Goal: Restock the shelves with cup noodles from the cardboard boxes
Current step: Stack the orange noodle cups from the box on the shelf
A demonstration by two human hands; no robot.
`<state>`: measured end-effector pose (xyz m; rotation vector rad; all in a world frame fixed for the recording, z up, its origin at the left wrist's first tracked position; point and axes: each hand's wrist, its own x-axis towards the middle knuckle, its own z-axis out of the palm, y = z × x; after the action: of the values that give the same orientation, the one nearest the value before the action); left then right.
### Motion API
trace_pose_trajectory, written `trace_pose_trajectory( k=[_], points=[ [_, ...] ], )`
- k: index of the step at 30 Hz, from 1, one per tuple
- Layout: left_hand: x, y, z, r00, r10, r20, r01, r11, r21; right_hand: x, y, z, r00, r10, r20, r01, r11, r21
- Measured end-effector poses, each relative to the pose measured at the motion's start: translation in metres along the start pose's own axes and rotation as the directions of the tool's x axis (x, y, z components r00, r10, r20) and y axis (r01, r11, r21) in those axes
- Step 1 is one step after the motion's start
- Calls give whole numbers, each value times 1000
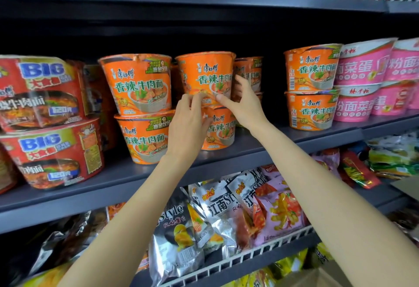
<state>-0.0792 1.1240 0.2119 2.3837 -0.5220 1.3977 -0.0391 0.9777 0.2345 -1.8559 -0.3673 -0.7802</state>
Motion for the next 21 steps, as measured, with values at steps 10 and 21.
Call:
trace_pose_trajectory(
  k=[10, 21],
  points=[
    [-4, -17, -8, 987, 161, 24, -162, 973, 163, -31, 15, -5, 993, 30, 112, -27, 999, -26],
    [-11, 17, 14, 899, 377, -223, -359, 926, 116, -43, 28, -26, 996, -53, 66, 62, 988, -142]
  ],
)
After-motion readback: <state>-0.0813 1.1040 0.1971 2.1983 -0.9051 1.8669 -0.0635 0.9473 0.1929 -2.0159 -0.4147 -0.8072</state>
